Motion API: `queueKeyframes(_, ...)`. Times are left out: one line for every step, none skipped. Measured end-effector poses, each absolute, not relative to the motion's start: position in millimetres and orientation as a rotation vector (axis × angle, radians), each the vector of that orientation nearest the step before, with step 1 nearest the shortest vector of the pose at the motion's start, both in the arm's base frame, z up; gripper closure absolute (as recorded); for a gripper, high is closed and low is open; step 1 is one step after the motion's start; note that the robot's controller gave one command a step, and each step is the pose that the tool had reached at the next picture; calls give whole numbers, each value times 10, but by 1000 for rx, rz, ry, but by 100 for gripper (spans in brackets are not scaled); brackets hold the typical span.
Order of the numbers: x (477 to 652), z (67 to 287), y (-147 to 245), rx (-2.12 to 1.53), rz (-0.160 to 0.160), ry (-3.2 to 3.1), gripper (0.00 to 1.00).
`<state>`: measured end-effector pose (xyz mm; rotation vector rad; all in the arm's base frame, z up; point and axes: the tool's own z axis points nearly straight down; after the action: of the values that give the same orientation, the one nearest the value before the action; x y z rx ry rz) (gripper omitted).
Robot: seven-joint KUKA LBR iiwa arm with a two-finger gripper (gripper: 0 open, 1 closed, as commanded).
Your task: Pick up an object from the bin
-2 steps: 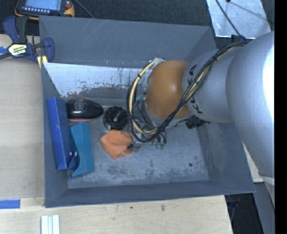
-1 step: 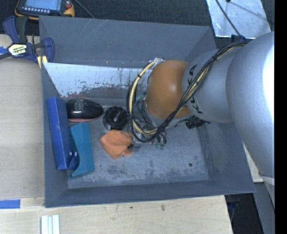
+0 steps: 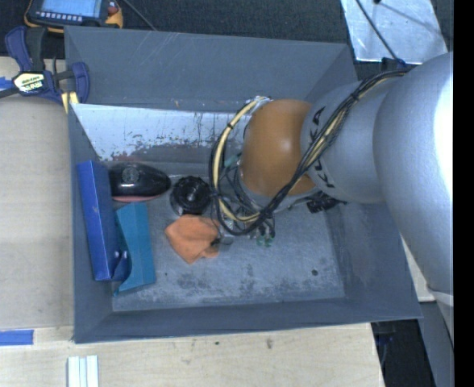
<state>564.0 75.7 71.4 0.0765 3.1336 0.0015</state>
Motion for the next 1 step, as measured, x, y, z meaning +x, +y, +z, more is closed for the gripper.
queueKeyframes(5640,714,757,76,1,3134,100)
